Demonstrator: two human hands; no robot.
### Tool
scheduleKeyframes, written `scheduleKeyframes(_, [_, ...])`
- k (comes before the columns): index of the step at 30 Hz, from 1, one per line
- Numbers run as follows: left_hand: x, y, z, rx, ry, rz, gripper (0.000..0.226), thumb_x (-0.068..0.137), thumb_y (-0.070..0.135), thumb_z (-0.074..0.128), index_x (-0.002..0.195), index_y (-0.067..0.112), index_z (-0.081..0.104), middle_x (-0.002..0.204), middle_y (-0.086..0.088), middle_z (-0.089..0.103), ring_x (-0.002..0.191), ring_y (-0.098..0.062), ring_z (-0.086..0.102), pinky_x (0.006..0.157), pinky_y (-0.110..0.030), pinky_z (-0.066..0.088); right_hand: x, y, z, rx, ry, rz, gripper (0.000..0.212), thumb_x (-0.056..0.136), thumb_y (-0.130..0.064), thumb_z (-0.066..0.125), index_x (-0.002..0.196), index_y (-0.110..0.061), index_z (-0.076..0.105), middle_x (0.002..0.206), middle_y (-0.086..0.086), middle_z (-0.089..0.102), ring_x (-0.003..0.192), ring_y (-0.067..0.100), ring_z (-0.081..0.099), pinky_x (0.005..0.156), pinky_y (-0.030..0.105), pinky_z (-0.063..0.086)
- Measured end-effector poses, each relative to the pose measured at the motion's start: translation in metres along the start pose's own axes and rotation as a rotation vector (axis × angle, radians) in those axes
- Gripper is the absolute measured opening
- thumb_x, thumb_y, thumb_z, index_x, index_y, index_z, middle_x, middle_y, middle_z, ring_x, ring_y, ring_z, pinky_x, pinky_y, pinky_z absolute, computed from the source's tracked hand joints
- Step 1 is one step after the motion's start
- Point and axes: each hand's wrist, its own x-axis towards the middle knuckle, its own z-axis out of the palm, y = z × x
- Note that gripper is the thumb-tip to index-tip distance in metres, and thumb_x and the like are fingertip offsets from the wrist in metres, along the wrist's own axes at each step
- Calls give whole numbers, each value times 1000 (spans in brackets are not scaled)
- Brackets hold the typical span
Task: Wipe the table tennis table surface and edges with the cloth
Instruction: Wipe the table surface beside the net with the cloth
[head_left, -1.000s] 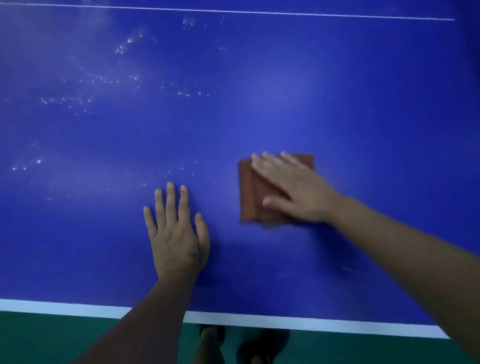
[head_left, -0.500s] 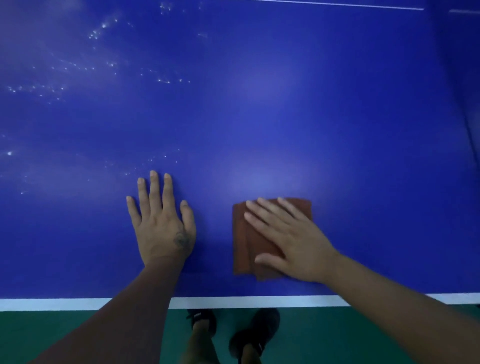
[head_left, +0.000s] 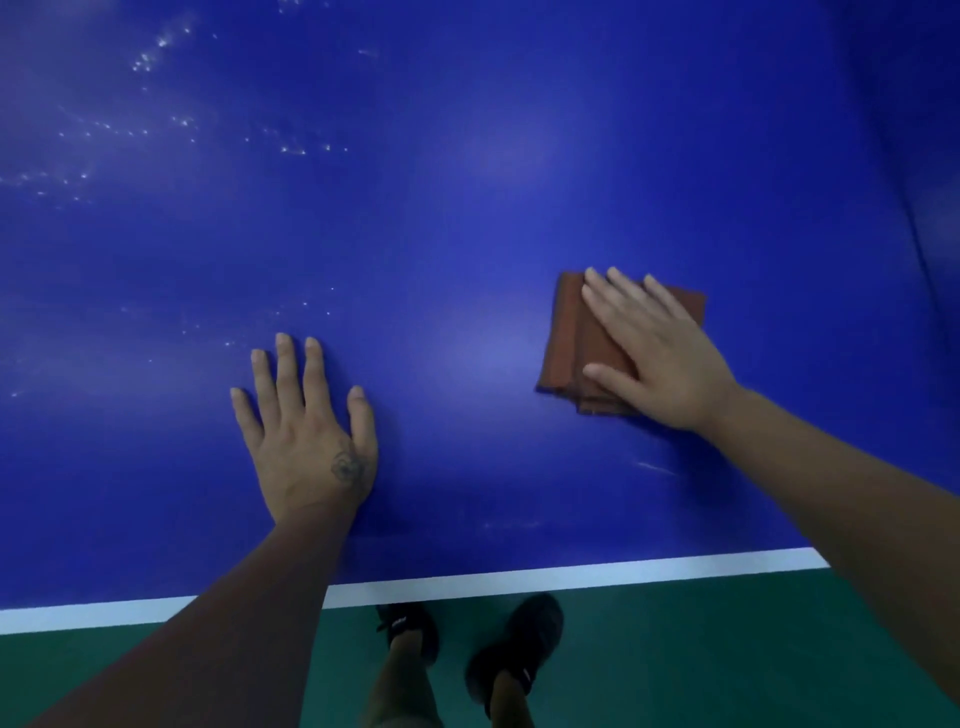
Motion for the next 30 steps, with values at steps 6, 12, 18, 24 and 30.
scheduleKeyframes(6, [0, 0, -2, -7, -13, 9, 75, 105, 51, 29, 169, 12, 27, 179, -9, 16, 167, -31, 6, 134, -57, 3, -93, -90, 13, 100, -44, -14, 84, 102, -65, 45, 167, -19, 18, 176, -5, 9, 162, 19, 10, 130, 51, 15])
scheduleKeyframes(12, [1, -2, 0, -7, -24, 12, 75, 106, 53, 27, 170, 13, 25, 180, -8, 14, 167, -30, 3, 134, -56, 0, -54, -70, -1, 234, -72, 75, 70, 109, -57, 29, 167, -20, 18, 176, -4, 6, 162, 15, 3, 131, 46, 7])
scheduleKeyframes(18, [0, -3, 3, -26, 1, 14, 74, 106, 52, 28, 169, 13, 27, 179, -9, 16, 167, -31, 5, 134, -57, 2, -22, 31, -11, 49, -38, 318, 77, 107, -59, 31, 167, -13, 15, 176, 1, 7, 163, 20, 5, 131, 50, 10])
scheduleKeyframes(24, [0, -6, 8, -23, 7, 25, 73, 107, 52, 28, 169, 13, 25, 179, -9, 15, 167, -30, 4, 134, -57, 2, -101, -11, 9, 40, 73, 446, 76, 107, -60, 29, 167, -15, 16, 176, -3, 7, 163, 18, 5, 131, 50, 12])
scheduleKeyframes(30, [0, -10, 12, -39, 26, 35, 73, 108, 51, 30, 169, 13, 24, 179, -10, 16, 167, -31, 4, 133, -60, 3, -146, -157, 25, 152, 39, 432, 80, 105, -61, 40, 166, -14, 20, 175, -1, 11, 162, 24, 11, 129, 54, 16])
